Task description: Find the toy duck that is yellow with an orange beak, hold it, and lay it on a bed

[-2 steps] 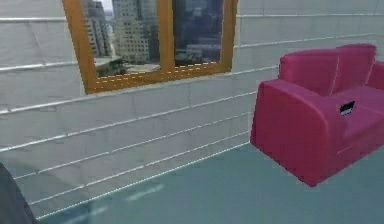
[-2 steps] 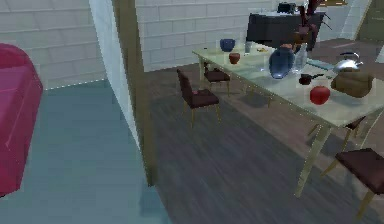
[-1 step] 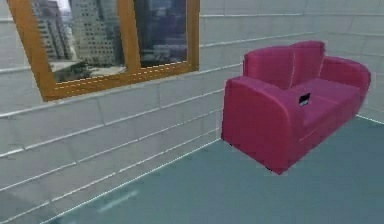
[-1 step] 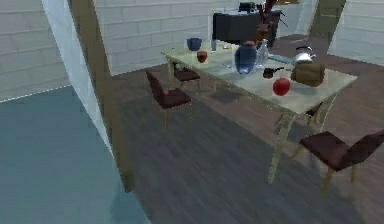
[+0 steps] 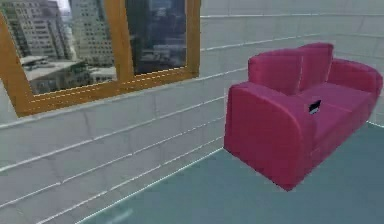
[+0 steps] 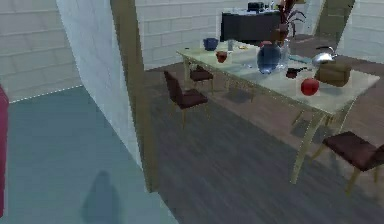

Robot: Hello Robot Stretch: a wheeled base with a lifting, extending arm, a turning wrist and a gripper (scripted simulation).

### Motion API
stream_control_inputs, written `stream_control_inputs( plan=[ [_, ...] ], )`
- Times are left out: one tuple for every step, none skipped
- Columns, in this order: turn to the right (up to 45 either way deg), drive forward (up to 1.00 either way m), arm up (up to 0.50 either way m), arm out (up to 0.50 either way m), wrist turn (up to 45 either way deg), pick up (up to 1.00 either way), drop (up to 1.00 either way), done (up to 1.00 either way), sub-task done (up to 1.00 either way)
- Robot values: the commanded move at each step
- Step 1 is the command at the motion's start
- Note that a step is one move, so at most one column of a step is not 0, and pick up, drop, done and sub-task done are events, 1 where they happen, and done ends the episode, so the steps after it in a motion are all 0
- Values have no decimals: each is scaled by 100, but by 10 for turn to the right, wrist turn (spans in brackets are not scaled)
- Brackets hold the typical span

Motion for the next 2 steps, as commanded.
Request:
stream_control_inputs(
  plan=[
    [-450,0,0,0,0,0,0,0,0],
    [-450,0,0,0,0,0,0,0,0]
  ],
)
